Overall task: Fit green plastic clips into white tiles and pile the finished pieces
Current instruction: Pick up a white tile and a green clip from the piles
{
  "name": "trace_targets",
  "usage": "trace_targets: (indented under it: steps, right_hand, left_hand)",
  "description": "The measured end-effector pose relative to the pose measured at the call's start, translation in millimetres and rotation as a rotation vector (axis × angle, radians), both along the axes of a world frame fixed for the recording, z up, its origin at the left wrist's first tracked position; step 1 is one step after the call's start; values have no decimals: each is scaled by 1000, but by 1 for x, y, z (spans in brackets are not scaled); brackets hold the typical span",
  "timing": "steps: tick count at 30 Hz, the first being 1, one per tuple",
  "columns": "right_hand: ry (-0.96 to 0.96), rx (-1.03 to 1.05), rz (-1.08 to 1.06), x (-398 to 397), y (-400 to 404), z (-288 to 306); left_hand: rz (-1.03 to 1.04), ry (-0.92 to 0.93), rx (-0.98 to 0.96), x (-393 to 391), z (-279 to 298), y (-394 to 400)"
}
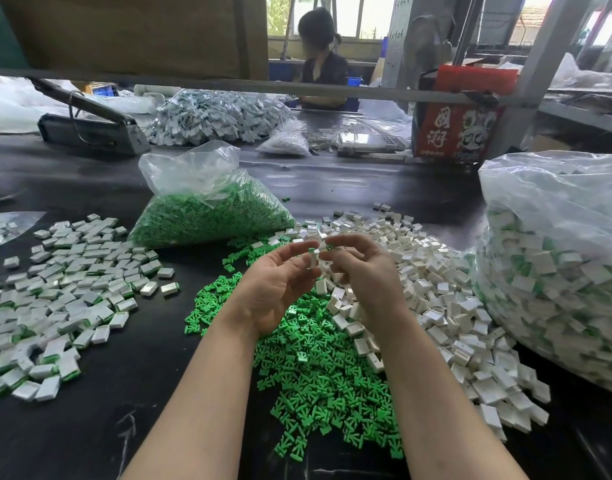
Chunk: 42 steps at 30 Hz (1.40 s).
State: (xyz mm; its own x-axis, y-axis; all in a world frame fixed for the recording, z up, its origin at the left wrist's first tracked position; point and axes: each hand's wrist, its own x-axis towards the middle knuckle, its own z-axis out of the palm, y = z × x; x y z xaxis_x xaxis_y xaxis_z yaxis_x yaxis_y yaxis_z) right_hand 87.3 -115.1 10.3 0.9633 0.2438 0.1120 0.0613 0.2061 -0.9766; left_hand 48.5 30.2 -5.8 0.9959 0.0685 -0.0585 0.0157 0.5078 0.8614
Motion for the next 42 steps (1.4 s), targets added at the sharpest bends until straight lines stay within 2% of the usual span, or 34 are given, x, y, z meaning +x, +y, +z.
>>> trace_targets:
  steps: [6, 12, 21, 24, 27, 30, 33, 38, 42]
  right_hand:
    - [-103, -178, -27, 3, -3, 2]
    - [-163, -103, 33, -1, -3, 5]
    - [-283, -122, 42, -1, 0, 4]
    - [-233, -71, 79, -1, 1, 3]
    - [-76, -63, 125, 1, 0, 1]
    - [55, -88, 309, 1, -1, 1]
    - [69, -64, 437, -2, 4, 0]
    - [80, 30, 458, -3, 8, -1]
    - [40, 9, 477, -3, 7, -2]
  left_hand:
    - [32, -33, -8, 0, 1, 6]
    - [51, -55, 14, 0, 3, 8]
    - [78, -122, 205, -3, 10, 7]
    - [98, -128, 271, -4, 14, 6]
    - [142, -108, 343, -5, 16, 4]
    - [150, -120, 411, -7, 18, 1]
    - [107, -155, 363, -9, 18, -3]
    - [140, -131, 402, -8, 19, -10]
    - [177, -112, 444, -7, 20, -14]
